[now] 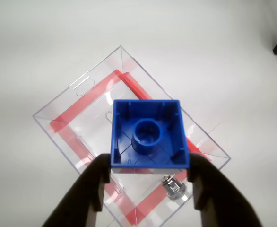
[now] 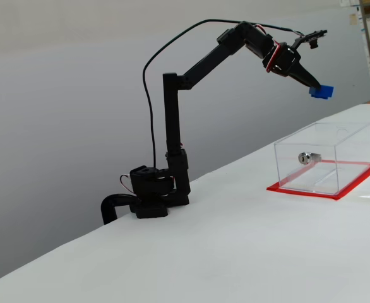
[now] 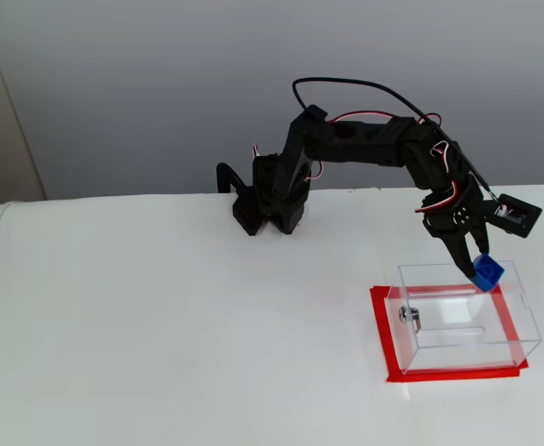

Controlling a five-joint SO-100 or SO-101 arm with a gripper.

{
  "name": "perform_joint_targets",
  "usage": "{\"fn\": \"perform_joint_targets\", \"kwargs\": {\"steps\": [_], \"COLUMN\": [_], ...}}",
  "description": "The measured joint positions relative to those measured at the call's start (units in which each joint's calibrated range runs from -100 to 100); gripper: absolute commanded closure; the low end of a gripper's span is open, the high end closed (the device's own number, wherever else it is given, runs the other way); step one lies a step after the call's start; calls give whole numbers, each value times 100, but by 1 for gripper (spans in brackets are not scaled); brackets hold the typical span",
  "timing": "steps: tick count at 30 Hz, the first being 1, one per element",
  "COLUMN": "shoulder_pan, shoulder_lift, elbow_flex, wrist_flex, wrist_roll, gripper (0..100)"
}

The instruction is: Pick the blue lego brick and place it into the transparent box

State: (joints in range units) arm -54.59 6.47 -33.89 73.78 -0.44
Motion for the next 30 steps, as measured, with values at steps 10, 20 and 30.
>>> {"fn": "perform_joint_targets", "kwargs": {"steps": [10, 20, 30], "shoulder_pan": [-96, -96, -107], "shoulder_lift": [0, 0, 0], "elbow_flex": [256, 256, 256], "wrist_flex": [0, 0, 0], "wrist_roll": [0, 0, -10], "gripper": [86, 85, 71]}}
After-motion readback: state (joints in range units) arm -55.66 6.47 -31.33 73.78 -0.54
